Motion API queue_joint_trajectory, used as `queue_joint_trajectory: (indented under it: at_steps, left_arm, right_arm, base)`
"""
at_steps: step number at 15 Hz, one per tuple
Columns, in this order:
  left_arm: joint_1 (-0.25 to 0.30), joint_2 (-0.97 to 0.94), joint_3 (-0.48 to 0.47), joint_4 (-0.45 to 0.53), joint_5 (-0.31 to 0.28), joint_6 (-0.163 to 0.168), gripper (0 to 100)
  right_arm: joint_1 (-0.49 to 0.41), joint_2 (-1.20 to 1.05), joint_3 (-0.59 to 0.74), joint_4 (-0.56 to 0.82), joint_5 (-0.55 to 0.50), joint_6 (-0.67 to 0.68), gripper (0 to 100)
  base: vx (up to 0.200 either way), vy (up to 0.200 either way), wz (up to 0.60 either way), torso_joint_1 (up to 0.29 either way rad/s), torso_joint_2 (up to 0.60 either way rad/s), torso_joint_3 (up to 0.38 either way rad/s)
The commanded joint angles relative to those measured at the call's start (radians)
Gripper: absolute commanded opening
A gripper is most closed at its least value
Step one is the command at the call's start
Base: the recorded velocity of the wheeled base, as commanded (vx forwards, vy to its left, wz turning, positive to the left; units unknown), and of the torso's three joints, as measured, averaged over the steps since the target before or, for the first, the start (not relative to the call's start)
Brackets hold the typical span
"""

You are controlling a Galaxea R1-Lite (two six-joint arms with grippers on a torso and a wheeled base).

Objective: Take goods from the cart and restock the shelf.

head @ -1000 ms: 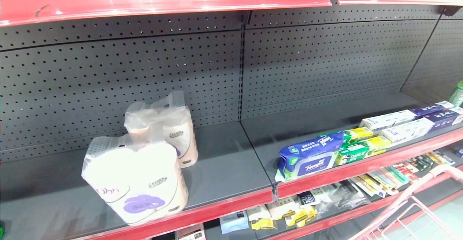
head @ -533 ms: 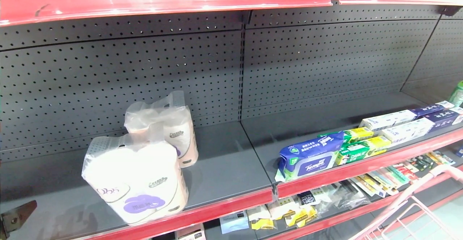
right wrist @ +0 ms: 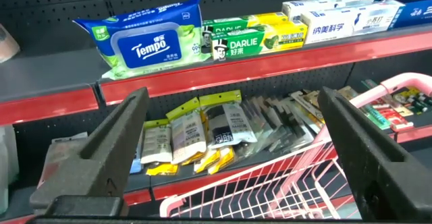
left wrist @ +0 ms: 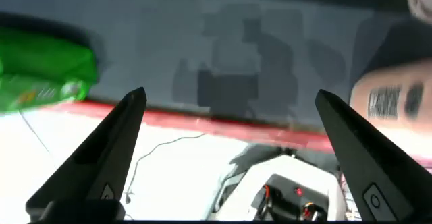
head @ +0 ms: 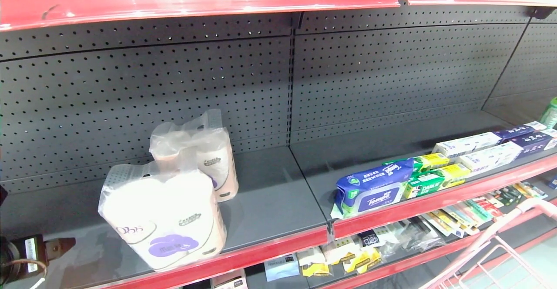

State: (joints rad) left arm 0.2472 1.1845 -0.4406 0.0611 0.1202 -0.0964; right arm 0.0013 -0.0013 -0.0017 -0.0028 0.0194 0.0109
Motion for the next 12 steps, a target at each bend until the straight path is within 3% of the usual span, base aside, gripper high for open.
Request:
queue_joint_trajectory:
  at_steps: [1, 4, 5, 6, 9, 12]
  left_arm:
    - [0.018, 0.119, -0.001, -0.032, -0.03, 0.006, 100]
    - [0.024, 0.165, 0.026, -0.037, -0.074, 0.069, 100]
    - [0.024, 0.199, 0.03, -0.04, -0.125, 0.072, 100]
    - [0.024, 0.216, 0.026, -0.041, -0.137, 0.076, 100]
    - [0.024, 0.299, 0.042, -0.184, -0.149, 0.098, 100]
    - [0.024, 0.345, 0.036, -0.222, -0.163, 0.099, 100]
  right_arm:
    - [0.0, 0.001, 0.0, 0.0, 0.001, 0.0, 100]
    - [0.0, 0.001, 0.0, 0.0, 0.001, 0.0, 100]
    - [0.0, 0.001, 0.0, 0.0, 0.001, 0.0, 100]
    - [0.0, 0.001, 0.0, 0.0, 0.001, 0.0, 100]
    - [0.0, 0.001, 0.0, 0.0, 0.001, 0.0, 100]
    - [0.0, 0.001, 0.0, 0.0, 0.001, 0.0, 100]
  base:
    - [0.0, 0.0, 0.0, 0.0, 0.0, 0.0]
    - [0.0, 0.0, 0.0, 0.0, 0.0, 0.0]
    - [0.0, 0.0, 0.0, 0.0, 0.0, 0.0]
    - [0.0, 0.0, 0.0, 0.0, 0.0, 0.0]
    - [0.0, 0.0, 0.0, 0.0, 0.0, 0.0]
    - [0.0, 0.0, 0.0, 0.0, 0.0, 0.0]
